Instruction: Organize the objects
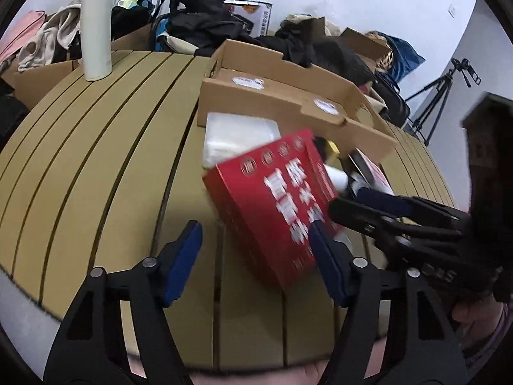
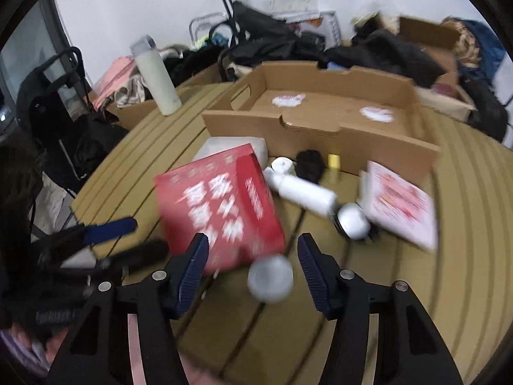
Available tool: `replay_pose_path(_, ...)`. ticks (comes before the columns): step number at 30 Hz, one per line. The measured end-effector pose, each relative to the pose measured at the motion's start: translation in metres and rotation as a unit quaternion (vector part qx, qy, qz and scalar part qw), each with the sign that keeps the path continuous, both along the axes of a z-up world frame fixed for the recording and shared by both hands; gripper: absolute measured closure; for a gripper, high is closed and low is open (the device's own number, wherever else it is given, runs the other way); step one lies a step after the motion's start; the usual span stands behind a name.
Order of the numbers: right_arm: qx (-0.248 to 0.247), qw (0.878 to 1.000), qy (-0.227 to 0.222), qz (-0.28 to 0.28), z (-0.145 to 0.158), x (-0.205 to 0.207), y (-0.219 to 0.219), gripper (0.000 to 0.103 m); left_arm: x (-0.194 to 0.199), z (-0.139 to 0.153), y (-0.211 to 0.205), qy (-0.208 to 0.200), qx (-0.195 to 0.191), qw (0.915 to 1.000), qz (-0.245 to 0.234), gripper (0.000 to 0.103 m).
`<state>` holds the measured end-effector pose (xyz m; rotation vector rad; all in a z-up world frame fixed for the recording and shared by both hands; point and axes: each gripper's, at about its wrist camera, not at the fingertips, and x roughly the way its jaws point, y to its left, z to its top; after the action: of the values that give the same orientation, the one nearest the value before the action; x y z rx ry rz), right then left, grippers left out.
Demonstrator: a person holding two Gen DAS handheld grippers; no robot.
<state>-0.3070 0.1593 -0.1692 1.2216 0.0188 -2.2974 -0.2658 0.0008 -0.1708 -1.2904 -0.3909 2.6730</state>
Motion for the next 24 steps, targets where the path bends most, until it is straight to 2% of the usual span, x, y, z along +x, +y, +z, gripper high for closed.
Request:
replay_pose_path(1, -0.002, 1.000, -0.006, 0.002, -0.005, -0.009, -0.003, 0.046, -0.004, -0.005, 0.000, -0.007, 0.008, 0.9999, -0.001, 0.052)
replay_pose_path(2, -0.009, 1.000, -0.015, 0.005, -0.011, -0.017, -0.005, 0.047, -0.009, -0.011, 0.000, -0.022, 0.021, 0.9995, -0.008, 0.062)
replay_pose_path(3, -0.022, 0.999, -0.026, 0.007, -0.016, -0.023, -0.005, 0.047, -0.012, -0.015, -0.001, -0.031, 0.037, 0.9987, -0.011, 0.062)
replay_pose_path(6, -0.056, 0.998, -0.036, 0.008, -0.023, -0.029, 0.000, 0.050, -0.012, -0.015, -0.004, -0.025, 0.047, 0.9986, -0.008, 0.067)
replay_pose_path(8, -0.067, 0.997, -0.041, 0.005, -0.023, -0.030, 0.003, 0.061, -0.014, -0.013, -0.009, -0.026, 0.046, 0.9986, 0.005, 0.071)
replay_pose_path(9, -0.072, 0.996, -0.044, 0.001, -0.020, -0.029, 0.005, 0.070, -0.013, -0.010, -0.011, -0.026, 0.056, 0.9981, 0.004, 0.073)
replay_pose_path(10, -0.070, 0.996, -0.046, 0.000, -0.017, -0.028, 0.005, 0.071, -0.010, -0.002, -0.011, -0.022, 0.063, 0.9978, 0.001, 0.073)
replay_pose_path(17, -0.075, 0.997, 0.018, -0.005, 0.049, 0.024, 0.016, 0.072, 0.038, 0.068, 0.000, 0.040, 0.020, 0.9986, -0.028, 0.073)
replay_pose_path(24, -0.106, 0.992, 0.038, -0.060, 0.093, 0.098, 0.046, 0.072, 0.082, 0.116, 0.023, 0.070, 0.011, 0.9947, -0.075, 0.073)
